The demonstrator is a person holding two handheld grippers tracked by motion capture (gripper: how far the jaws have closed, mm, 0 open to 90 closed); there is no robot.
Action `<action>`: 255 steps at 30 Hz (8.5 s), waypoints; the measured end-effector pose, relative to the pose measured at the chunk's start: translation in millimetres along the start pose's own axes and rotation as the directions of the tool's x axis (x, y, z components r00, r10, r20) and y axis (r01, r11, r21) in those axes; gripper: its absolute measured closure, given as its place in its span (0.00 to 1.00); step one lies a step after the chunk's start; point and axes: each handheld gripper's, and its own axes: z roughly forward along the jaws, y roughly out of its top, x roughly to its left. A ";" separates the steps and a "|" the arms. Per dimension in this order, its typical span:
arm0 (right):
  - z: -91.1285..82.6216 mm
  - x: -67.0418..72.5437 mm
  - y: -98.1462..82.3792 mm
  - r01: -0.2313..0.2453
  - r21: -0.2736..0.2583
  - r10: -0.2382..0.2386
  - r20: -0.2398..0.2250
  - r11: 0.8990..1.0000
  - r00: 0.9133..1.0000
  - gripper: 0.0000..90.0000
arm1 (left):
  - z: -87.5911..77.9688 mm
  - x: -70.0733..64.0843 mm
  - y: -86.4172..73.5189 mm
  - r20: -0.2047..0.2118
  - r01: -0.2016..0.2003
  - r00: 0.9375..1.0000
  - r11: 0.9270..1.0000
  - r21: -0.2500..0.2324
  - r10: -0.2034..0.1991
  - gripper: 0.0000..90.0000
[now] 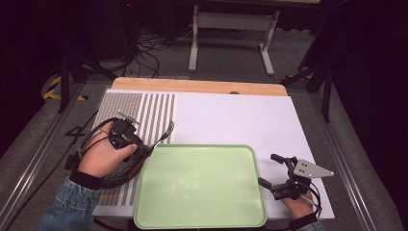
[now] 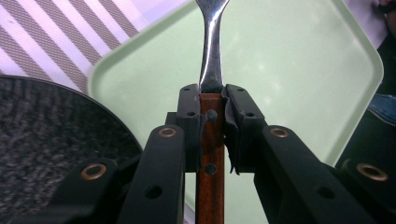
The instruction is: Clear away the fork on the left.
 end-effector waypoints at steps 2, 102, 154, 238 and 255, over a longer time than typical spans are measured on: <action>-0.2 0.0 0.0 0.000 0.000 0.000 0.001 1.000 1.000 0.00 | 3.2 -3.6 -3.5 0.005 -0.002 1.000 1.000 0.000 0.002 0.86; 2.0 0.5 -0.4 0.000 0.009 0.001 -0.008 1.000 1.000 0.00 | 86.3 -55.9 -30.4 0.012 -0.272 0.962 0.962 0.023 0.272 1.00; 1.6 0.3 -0.8 -0.006 0.013 0.006 -0.004 1.000 1.000 0.00 | 104.3 -38.3 -30.3 -0.111 -0.360 0.921 0.923 0.132 0.375 1.00; 3.5 -0.8 0.0 -0.004 0.009 0.004 -0.005 1.000 1.000 0.00 | 45.9 -12.9 -59.7 -0.119 -0.363 0.927 0.779 -0.511 0.355 0.12; 3.8 0.0 0.1 0.000 0.010 0.000 -0.003 1.000 1.000 0.00 | 51.9 9.5 -112.9 -0.176 -0.375 0.922 0.687 -0.622 0.345 0.08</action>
